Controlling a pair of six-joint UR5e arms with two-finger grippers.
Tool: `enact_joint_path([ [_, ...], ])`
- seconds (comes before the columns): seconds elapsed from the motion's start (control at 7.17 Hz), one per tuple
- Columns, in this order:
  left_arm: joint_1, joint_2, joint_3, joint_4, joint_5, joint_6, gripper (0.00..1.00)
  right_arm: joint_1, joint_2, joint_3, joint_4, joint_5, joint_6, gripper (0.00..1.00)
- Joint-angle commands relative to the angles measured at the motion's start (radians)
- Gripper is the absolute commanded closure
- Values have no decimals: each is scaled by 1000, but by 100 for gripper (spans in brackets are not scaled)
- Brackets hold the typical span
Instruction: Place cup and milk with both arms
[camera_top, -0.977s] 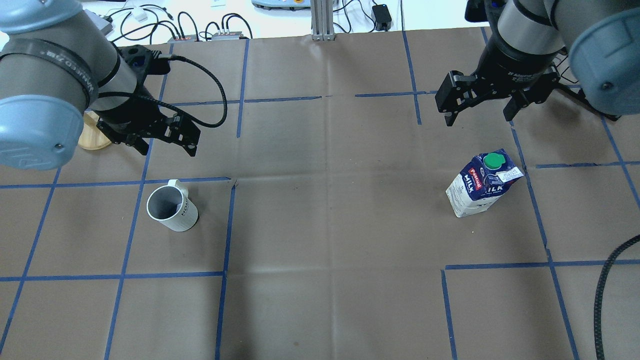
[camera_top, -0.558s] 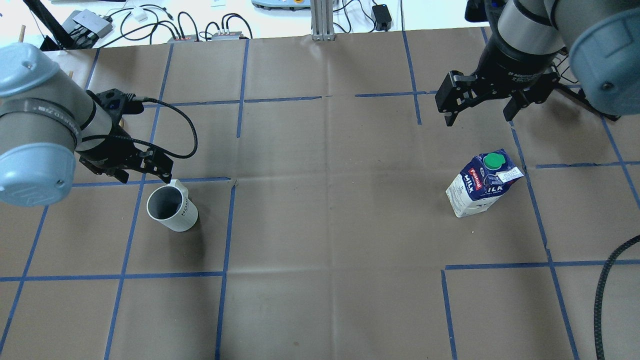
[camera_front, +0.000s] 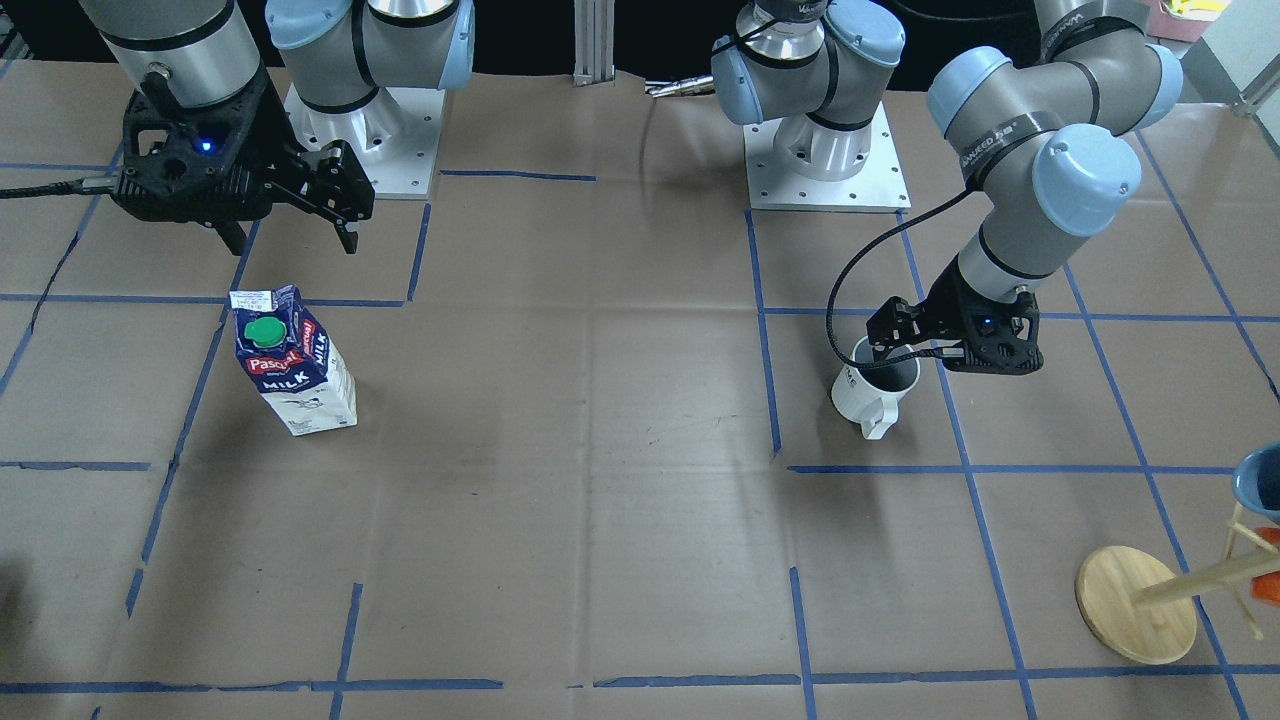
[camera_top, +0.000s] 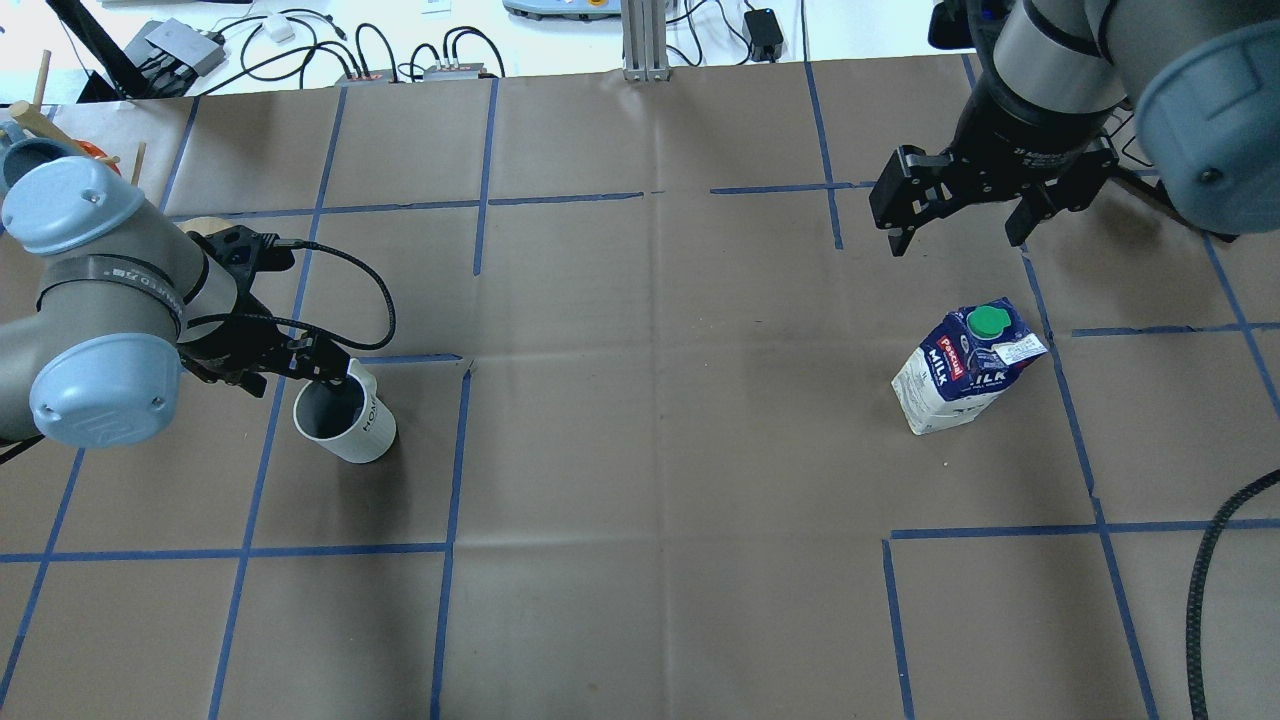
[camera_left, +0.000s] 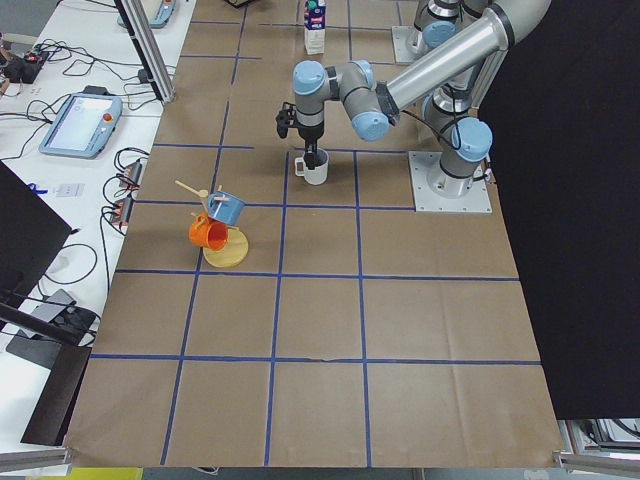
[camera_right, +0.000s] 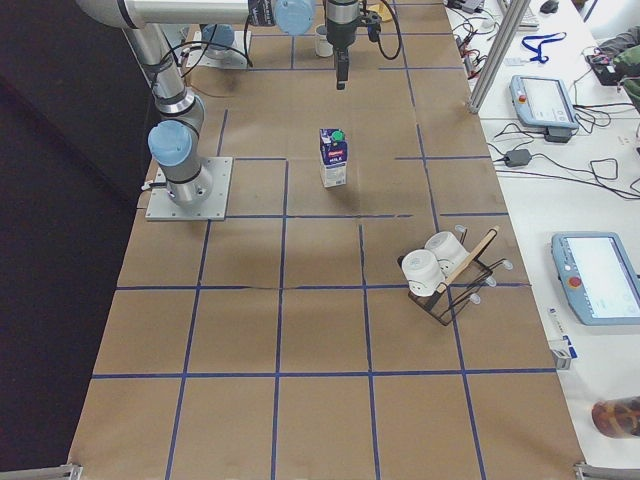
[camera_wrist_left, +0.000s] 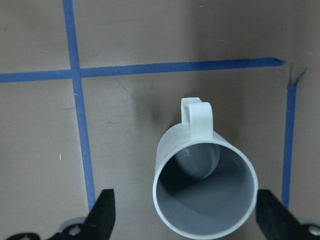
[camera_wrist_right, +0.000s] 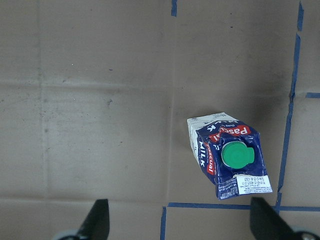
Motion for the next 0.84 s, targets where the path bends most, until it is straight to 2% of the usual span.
enact_joint_path([
  [0.0,3,-14,3,5,1,-1,1,0,0,0,0,0,0,0],
  [0.14,3,-33,7,17,1,-1,6,0,0,0,0,0,0,0],
  [0.42,3,-53,-2,51,3,-3,7,0,0,0,0,0,0,0],
  [0.56,5,-56,-2,48,4,-4,17,0,0,0,0,0,0,0],
  [0.7,5,-59,-2,41,6,-4,32,0,0,2,0,0,0,0],
])
